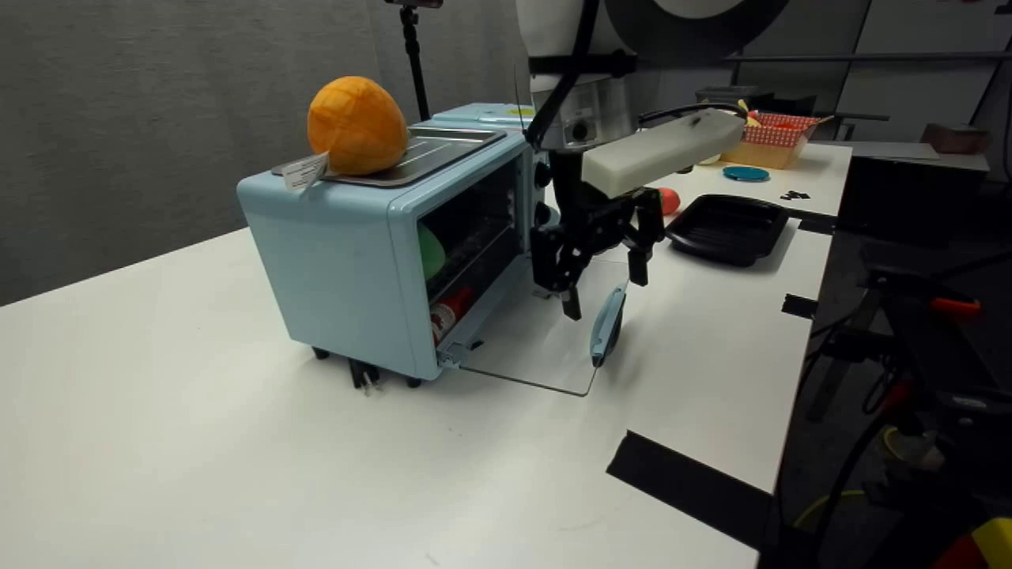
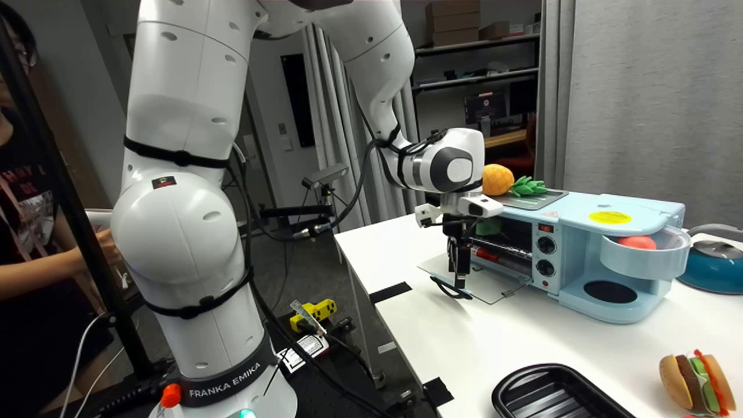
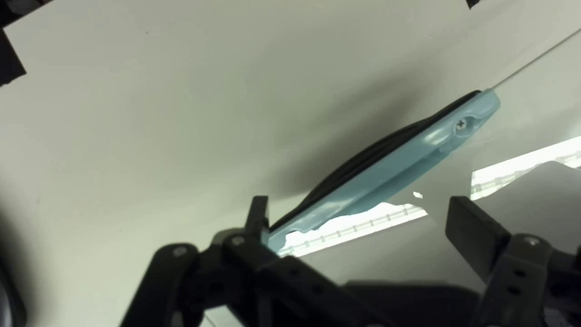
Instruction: Open the oven door
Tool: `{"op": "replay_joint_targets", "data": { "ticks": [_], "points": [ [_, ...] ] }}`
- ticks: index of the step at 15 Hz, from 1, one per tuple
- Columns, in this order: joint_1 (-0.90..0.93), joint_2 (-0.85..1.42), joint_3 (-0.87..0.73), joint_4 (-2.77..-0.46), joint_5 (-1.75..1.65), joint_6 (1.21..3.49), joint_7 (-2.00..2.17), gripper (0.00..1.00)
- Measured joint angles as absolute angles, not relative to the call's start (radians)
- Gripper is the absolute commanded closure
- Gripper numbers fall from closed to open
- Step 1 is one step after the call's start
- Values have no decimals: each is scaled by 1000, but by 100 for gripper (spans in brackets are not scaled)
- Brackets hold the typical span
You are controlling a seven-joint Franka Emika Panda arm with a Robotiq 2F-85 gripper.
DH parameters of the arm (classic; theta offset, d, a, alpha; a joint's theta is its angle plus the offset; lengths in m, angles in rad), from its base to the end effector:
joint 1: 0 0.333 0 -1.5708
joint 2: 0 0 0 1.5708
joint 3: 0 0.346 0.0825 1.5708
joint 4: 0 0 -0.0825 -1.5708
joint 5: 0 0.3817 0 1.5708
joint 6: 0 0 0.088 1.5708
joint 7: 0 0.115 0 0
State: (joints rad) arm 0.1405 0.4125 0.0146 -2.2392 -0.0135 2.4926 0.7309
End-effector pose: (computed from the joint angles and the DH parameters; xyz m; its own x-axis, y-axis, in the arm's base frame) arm 0.5289 0.0829 0.1915 0.8353 -0.5371 -0.1176 -0.5272 -0.8431 0.1061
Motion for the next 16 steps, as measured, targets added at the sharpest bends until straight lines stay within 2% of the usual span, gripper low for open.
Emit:
{"op": "replay_joint_targets", "data": {
  "ticks": [9, 16],
  "points": [
    [153, 449, 1, -2194, -49, 2501, 622, 0],
    [222, 467, -59, -2217, -80, 2634, 658, 0]
  ]
}}
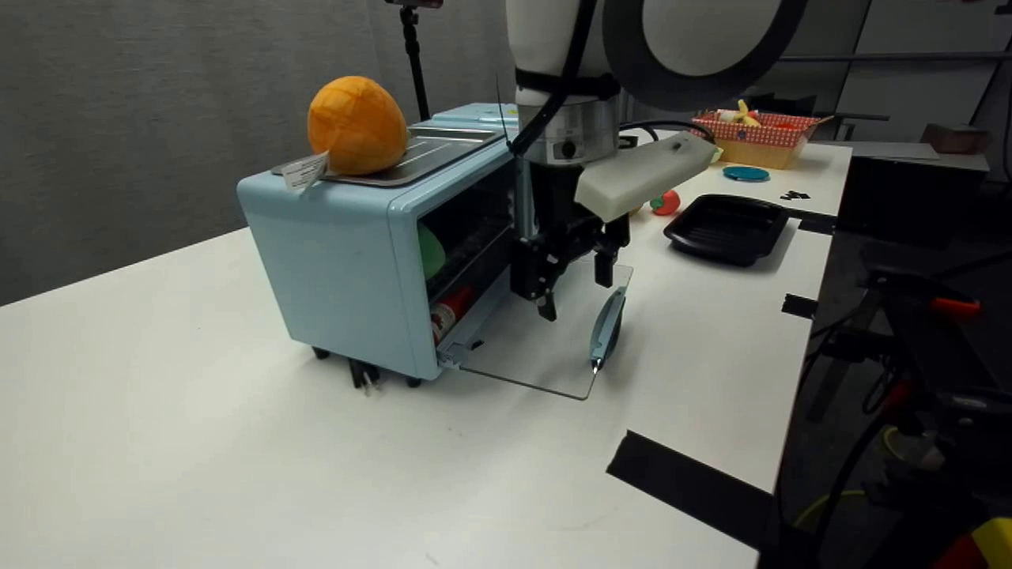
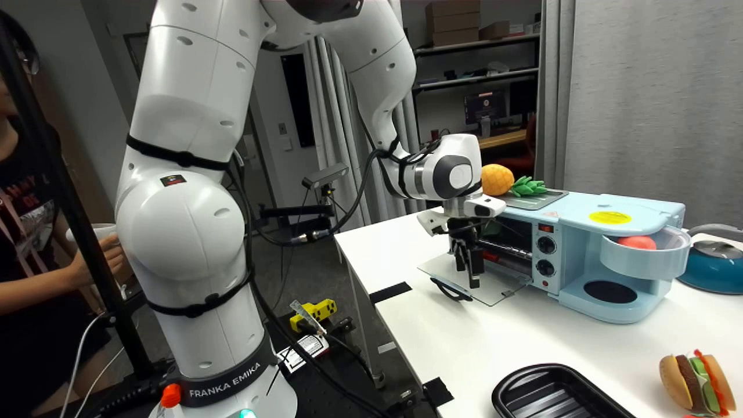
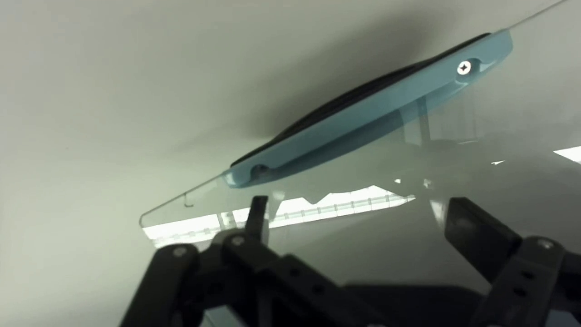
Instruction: Open the oven door
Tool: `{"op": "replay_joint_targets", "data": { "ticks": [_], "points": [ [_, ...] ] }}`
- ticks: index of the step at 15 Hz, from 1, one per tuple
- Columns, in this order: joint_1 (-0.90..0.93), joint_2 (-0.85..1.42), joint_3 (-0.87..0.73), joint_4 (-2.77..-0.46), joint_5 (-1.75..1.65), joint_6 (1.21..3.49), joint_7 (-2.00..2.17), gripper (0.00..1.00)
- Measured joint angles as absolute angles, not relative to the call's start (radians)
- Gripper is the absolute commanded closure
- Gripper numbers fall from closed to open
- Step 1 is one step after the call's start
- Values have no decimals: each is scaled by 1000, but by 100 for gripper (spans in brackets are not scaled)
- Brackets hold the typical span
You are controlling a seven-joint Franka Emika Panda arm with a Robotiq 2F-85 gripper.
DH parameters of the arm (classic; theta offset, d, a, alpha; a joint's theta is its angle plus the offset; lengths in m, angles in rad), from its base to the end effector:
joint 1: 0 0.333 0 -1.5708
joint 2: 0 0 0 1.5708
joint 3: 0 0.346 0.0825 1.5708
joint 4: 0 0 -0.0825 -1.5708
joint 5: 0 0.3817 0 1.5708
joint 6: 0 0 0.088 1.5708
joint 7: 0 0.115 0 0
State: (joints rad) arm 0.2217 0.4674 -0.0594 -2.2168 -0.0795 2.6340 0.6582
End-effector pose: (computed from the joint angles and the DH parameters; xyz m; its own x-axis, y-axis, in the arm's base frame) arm 0.5468 0.0906 0.1798 0.9131 -0.4077 -0.0038 -0.4061 -0.9103 0.0810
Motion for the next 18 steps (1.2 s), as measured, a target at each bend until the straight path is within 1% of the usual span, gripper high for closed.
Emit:
{"op": "replay_joint_targets", "data": {
  "ticks": [9, 18],
  "points": [
    [286, 446, -116, -2289, -81, 2728, 738, 0],
    [297, 411, -138, -2314, -105, 2731, 761, 0]
  ]
}}
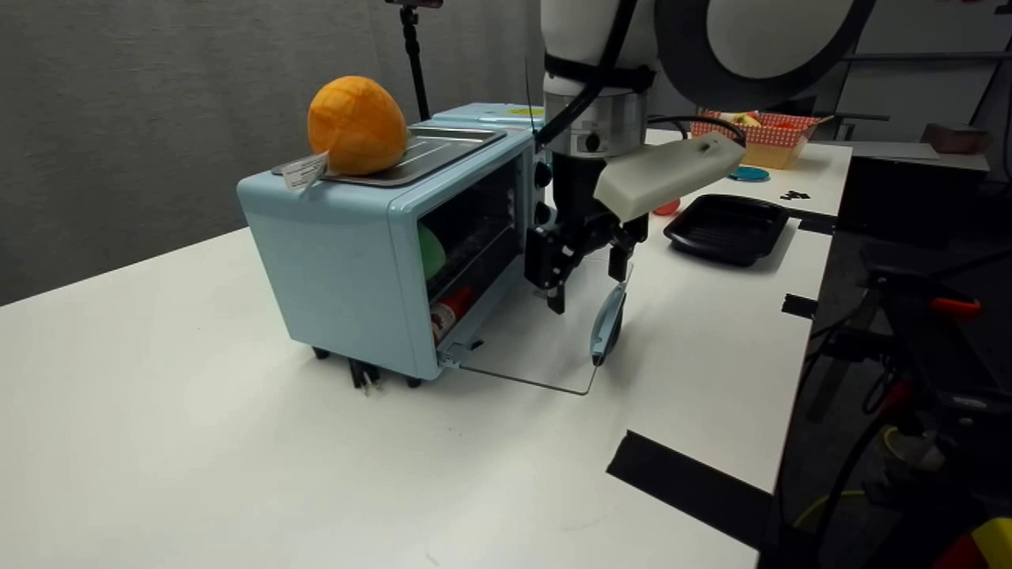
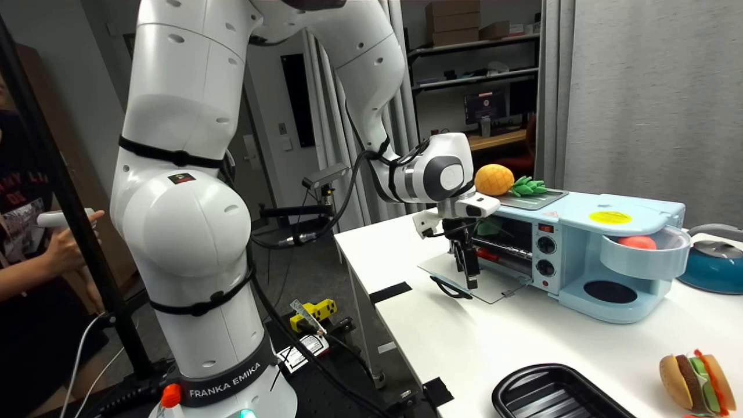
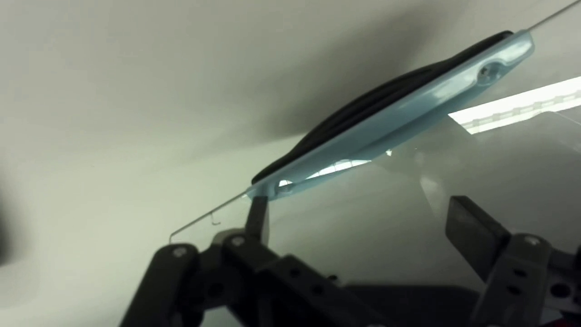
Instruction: Open the oven door
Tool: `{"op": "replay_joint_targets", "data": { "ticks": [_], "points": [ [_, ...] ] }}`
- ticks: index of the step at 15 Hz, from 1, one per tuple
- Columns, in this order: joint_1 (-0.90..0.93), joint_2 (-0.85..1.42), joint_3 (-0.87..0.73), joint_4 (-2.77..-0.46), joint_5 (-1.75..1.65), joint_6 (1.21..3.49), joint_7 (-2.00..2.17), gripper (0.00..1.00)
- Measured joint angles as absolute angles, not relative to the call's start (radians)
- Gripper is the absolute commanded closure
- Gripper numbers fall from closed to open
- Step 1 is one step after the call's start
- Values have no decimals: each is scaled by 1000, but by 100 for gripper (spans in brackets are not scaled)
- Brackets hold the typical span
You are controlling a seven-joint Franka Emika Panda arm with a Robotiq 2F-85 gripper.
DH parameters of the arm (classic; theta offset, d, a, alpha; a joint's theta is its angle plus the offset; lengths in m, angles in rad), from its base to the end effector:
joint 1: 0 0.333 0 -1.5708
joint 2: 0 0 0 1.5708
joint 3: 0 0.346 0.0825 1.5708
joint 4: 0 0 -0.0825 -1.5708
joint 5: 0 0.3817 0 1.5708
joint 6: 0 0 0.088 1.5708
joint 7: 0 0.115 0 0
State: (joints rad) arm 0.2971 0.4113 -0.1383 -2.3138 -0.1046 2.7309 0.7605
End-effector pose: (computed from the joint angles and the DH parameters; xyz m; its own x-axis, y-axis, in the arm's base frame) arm 0.5259 0.0860 0.1888 0.8794 -0.4712 0.0685 -0.4753 -0.8771 0.0691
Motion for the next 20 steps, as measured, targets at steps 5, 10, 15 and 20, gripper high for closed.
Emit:
{"op": "replay_joint_targets", "data": {
  "ticks": [5, 10, 15, 20],
  "points": [
    [298, 406, -150, -2314, -123, 2731, 774, 0],
    [298, 406, -150, -2317, -123, 2731, 776, 0],
    [298, 404, -150, -2325, -123, 2731, 778, 0],
    [299, 390, -150, -2326, -124, 2731, 783, 0]
  ]
}}
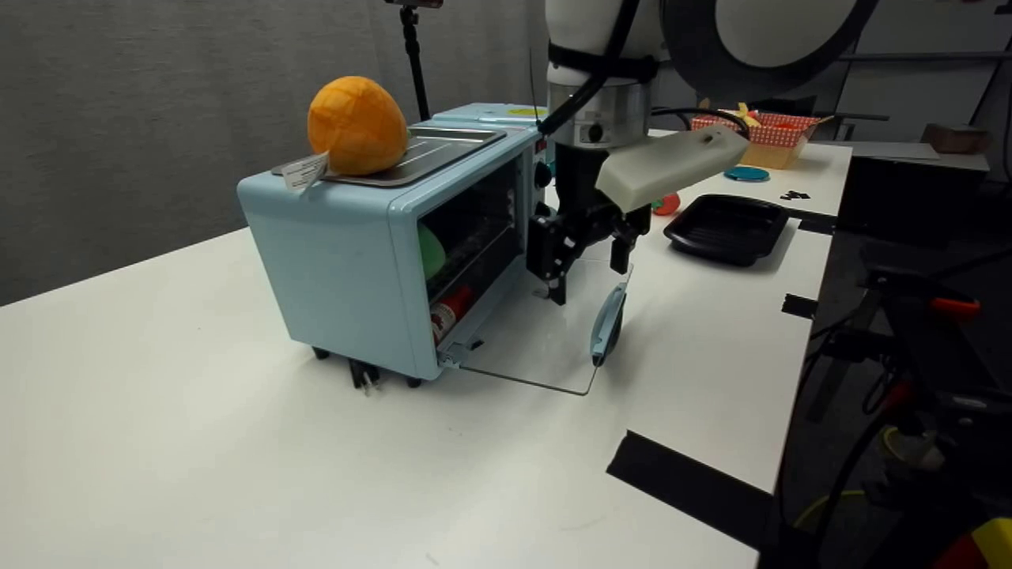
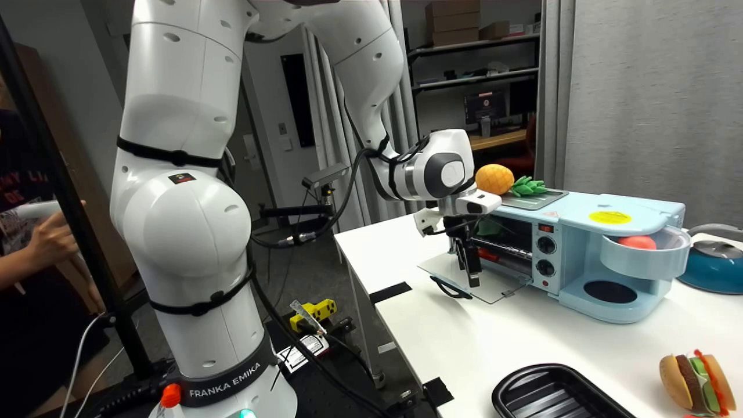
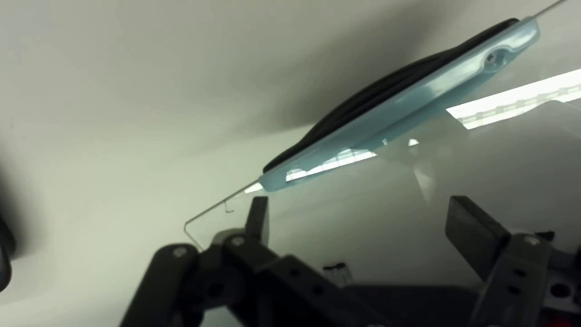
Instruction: Open the oven door
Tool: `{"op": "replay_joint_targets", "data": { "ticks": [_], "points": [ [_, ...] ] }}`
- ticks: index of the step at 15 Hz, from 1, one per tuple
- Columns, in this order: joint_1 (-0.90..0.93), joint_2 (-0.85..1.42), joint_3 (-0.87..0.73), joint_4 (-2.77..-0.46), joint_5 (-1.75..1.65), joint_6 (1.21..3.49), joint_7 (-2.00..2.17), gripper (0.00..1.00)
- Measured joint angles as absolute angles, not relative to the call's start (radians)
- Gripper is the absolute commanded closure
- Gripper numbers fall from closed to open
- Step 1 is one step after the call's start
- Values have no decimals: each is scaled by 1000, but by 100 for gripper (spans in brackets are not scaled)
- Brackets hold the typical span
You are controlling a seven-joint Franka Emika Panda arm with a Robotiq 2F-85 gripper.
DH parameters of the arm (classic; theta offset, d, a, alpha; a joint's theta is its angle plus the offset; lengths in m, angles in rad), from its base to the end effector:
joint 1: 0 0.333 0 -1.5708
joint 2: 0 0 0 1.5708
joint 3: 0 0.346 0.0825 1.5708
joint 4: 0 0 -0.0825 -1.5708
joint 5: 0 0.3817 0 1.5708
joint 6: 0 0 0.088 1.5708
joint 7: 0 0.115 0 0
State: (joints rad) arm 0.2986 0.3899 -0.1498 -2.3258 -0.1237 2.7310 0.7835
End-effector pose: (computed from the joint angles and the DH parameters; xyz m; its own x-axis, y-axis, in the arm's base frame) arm 0.5245 0.0811 0.1965 0.8711 -0.4840 0.0830 -0.4895 -0.8692 0.0693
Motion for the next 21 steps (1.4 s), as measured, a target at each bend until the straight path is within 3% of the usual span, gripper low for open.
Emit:
{"op": "replay_joint_targets", "data": {
  "ticks": [21],
  "points": [
    [286, 107, -115, -2355, -400, 2728, 1009, 0]
  ]
}}
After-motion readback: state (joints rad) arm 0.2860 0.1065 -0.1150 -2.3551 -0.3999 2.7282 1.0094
